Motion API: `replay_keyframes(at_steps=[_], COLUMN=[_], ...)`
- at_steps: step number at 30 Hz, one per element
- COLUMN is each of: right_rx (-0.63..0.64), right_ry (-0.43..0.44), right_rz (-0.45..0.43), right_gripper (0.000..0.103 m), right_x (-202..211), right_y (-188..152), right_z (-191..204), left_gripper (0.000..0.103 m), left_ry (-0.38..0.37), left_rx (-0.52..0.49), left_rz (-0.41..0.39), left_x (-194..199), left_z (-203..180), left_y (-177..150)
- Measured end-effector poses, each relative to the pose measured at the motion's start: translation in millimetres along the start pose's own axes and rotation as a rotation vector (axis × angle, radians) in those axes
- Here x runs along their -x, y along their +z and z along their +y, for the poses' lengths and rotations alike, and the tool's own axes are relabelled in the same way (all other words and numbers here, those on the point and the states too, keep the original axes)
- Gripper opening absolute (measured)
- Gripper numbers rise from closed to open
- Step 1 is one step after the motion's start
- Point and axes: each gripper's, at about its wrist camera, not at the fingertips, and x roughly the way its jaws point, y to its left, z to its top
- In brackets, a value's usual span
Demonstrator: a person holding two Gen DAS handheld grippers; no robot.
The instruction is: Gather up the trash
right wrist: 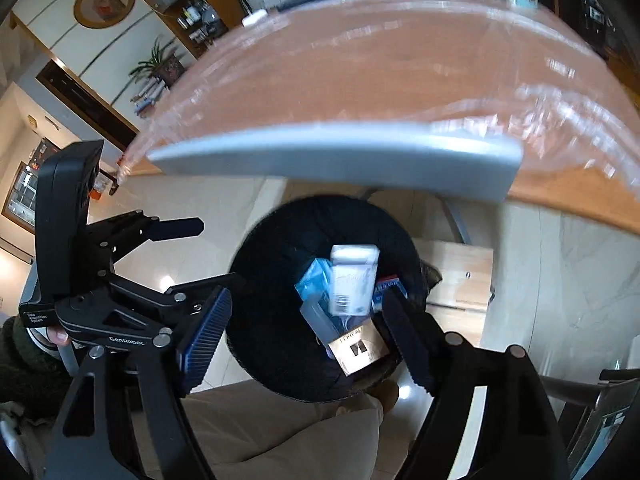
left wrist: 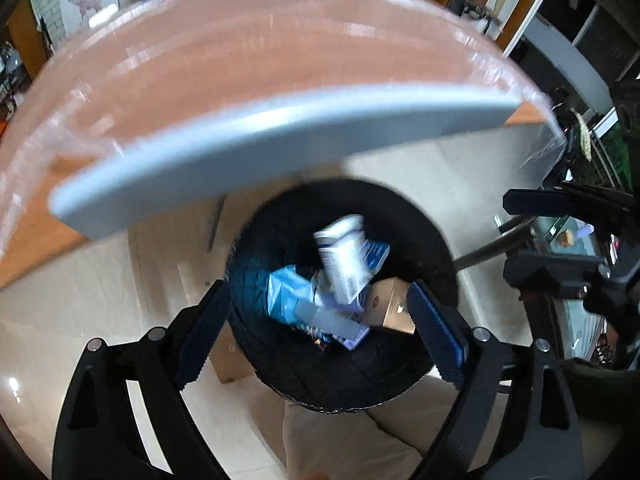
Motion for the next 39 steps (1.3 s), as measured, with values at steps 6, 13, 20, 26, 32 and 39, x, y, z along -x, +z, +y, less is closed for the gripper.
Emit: replay_keyframes(at_steps=[6, 13, 20, 26, 32, 39], right_rx=[0.048, -0.035, -0.119, -0.198, -0.230, -0.209], right_ry=[-0.076, -0.303, -0.458, -0.529, -0.574, -0.578], right_rz=[-0.189, -0.281, -0.246, -0.230, -0.196, -0.214], right_gripper=[0.099, 0.099, 0.099, 0.099, 0.099, 0.099], right_x=[45, 33, -3, -24, -33, -35], right_y=[49, 132, 188, 218, 231, 233], right_z=[6, -42, -114, -171, -208, -215], left_gripper=[0.096, 0.100, 0.100, 0.100, 0.100, 0.101], left_ry=[0.014, 0.145, 0.247, 0.314, 0.307, 0.311], left_rx=[-0.046, 0.101, 0.223, 0.239, 0.282, 0.268], left_rz=[-0.208, -0.315, -0.278, -0.239, -0.212, -0.218], left_x=[67, 69, 27, -5, -25, -34], left_z=[7, 76, 156, 205, 227, 228], left_y=[34, 107, 164, 198, 209, 211])
